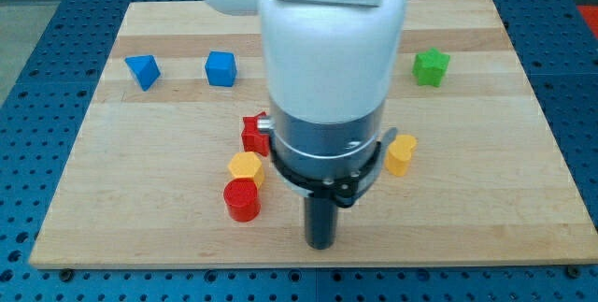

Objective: Separate the red circle from the yellow hexagon

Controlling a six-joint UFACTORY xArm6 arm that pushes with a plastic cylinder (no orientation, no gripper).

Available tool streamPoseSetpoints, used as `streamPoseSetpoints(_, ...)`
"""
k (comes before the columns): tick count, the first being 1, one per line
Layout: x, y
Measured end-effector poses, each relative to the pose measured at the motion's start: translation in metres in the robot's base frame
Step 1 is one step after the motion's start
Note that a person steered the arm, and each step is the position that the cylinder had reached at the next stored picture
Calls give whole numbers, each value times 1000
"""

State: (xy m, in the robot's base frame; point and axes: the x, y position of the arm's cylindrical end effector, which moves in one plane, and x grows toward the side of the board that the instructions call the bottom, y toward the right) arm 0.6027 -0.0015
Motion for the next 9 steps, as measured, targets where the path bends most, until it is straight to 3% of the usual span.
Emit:
streamPoseSetpoints(4, -21, -15)
streamPoseSetpoints(9, -21, -94)
